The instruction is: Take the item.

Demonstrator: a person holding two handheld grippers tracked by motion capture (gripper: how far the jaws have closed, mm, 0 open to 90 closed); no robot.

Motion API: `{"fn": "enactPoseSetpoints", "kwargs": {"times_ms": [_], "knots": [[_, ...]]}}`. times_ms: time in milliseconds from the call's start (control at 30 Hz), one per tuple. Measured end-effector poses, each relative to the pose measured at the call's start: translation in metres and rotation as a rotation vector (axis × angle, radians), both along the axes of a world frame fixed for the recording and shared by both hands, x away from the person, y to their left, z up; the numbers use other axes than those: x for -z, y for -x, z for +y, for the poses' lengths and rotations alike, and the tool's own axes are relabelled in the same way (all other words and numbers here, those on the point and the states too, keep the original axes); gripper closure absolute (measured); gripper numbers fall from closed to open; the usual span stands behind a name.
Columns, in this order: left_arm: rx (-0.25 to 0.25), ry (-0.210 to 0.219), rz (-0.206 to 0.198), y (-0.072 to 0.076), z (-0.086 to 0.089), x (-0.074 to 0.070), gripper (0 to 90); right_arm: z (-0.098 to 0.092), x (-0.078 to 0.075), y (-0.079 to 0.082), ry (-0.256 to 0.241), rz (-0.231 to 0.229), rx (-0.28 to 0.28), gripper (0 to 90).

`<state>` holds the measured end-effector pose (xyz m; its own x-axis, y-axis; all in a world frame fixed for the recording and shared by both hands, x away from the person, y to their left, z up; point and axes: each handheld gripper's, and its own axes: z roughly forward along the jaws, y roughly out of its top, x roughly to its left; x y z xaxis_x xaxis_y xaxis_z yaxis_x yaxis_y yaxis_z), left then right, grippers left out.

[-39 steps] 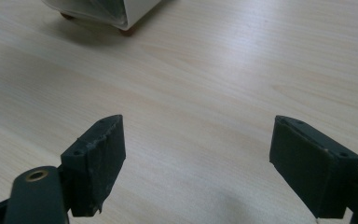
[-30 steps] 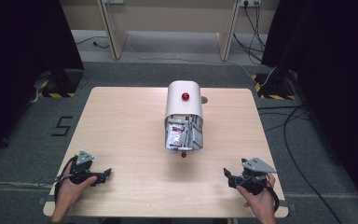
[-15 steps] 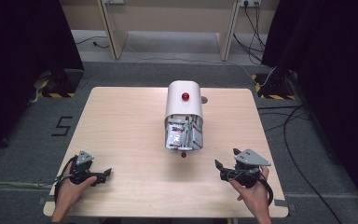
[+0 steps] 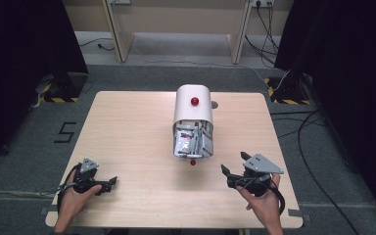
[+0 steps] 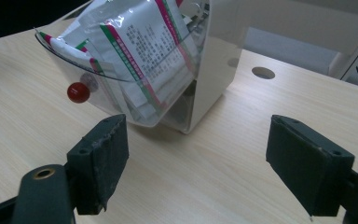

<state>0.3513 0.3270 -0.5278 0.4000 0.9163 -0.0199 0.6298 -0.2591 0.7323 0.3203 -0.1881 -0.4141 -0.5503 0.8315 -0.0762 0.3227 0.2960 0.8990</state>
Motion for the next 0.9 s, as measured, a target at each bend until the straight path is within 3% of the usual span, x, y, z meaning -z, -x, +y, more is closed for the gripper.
{"fn": "enactPoseSetpoints", "kwargs": {"times_ms": [900], "knots": [[0.000,0.000,0.000,0.000,0.000,0.000,0.0,0.032,-0.024,-0.003,-0.016,-0.039,-0.078,22.4]]}}
